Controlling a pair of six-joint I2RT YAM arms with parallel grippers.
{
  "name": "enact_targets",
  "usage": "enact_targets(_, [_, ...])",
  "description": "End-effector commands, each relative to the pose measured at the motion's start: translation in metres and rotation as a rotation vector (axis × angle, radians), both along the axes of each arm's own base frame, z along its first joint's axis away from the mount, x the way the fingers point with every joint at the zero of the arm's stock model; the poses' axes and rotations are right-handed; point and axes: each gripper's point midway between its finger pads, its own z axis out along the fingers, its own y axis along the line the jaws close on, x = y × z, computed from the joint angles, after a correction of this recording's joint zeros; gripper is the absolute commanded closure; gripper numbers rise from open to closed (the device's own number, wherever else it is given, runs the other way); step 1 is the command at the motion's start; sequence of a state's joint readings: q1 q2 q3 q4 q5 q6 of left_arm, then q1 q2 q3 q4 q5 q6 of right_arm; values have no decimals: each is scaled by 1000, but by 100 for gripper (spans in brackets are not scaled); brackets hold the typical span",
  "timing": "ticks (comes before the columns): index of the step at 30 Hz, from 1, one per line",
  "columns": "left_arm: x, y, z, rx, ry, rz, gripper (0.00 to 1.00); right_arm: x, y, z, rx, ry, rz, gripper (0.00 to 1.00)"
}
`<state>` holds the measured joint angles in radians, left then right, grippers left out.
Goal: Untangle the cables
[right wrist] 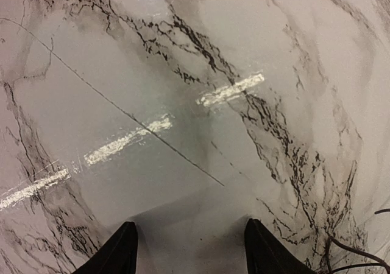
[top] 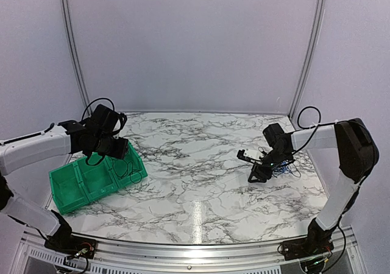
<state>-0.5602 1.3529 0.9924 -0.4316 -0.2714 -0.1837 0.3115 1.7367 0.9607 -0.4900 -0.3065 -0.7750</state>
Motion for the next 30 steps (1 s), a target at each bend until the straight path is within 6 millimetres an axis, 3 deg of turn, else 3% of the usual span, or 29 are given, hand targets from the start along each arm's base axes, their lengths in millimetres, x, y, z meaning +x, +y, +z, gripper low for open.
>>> enact_targets(1, [-27, -14, -8, 0, 17, -55, 50, -21, -11, -24, -80, 94, -10, 41])
enact_targets(4, [-47, -28, -23, 15, 60, -133, 50, -15, 2, -7, 0, 67, -8, 42])
enact_targets(8, [-60, -21, -55, 74, 140, -101, 51, -12, 7, 2, 32, 46, 3, 42])
enact_targets(12, [-55, -9, -72, 118, 155, 13, 50, -14, 2, -10, -7, 68, -1, 42])
enact_targets(18, [-42, -21, -91, 98, 187, 53, 54, -15, 1, -12, -12, 77, 1, 42])
enact_targets(23, [-32, -17, -101, 129, 196, 98, 67, -16, -1, -15, -26, 77, -1, 42])
enact_targets(30, [-27, -22, -98, 74, 209, 83, 88, -19, -4, -22, -45, 93, 2, 43])
